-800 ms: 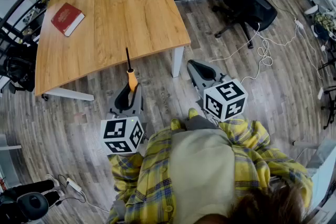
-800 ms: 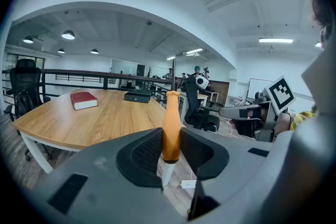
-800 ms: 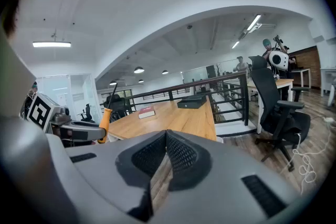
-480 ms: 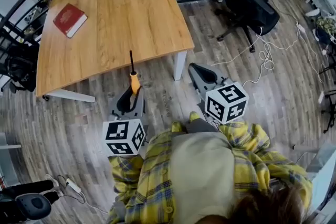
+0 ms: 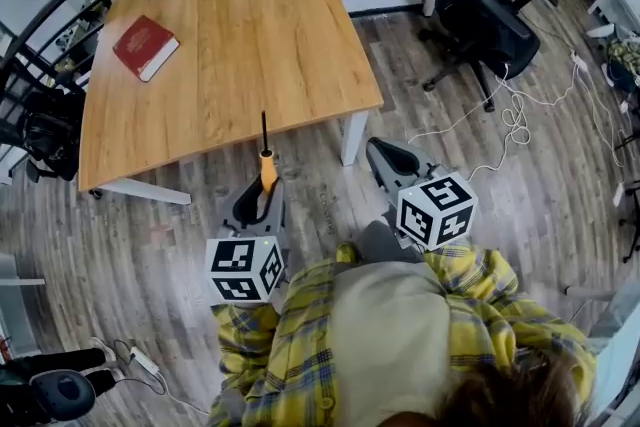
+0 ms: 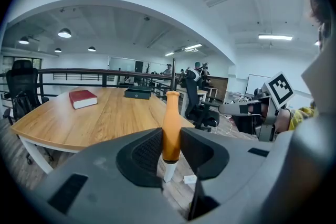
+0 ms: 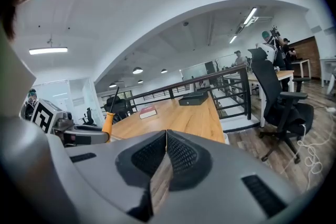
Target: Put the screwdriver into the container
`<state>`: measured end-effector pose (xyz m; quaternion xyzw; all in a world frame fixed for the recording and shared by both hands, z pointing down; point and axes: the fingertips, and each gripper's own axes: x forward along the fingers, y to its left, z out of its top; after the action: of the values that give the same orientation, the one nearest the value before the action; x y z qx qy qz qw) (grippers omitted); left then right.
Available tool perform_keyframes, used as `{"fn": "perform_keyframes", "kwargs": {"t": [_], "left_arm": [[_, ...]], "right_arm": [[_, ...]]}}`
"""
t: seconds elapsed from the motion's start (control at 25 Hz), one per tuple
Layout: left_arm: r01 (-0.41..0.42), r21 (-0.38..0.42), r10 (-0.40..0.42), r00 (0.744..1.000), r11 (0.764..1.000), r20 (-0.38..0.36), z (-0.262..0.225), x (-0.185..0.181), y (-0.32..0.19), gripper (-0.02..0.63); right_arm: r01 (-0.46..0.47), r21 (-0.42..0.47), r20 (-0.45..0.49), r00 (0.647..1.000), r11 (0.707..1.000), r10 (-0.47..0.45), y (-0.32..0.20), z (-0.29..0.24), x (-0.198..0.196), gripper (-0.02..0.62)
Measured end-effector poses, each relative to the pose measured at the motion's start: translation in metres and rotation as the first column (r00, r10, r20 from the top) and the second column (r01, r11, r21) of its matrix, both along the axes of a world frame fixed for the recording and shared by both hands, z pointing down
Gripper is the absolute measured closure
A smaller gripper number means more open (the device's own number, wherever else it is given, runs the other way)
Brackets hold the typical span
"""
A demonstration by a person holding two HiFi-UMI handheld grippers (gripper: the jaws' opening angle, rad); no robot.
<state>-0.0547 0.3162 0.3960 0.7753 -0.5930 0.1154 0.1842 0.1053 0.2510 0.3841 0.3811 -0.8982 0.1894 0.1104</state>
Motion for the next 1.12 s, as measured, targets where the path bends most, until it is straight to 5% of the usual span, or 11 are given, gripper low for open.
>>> {"fn": "perform_keyframes", "kwargs": {"t": [1.12], "left_arm": [[-0.009,-0.037,0.012,0.997,0.999,0.078,-0.004,-0.001,-0.147,0.500]], "right_arm": [[0.066,-0.041,0.039,0.997,0.997,-0.065,-0.150,-0.004,-0.014,0.529]]}}
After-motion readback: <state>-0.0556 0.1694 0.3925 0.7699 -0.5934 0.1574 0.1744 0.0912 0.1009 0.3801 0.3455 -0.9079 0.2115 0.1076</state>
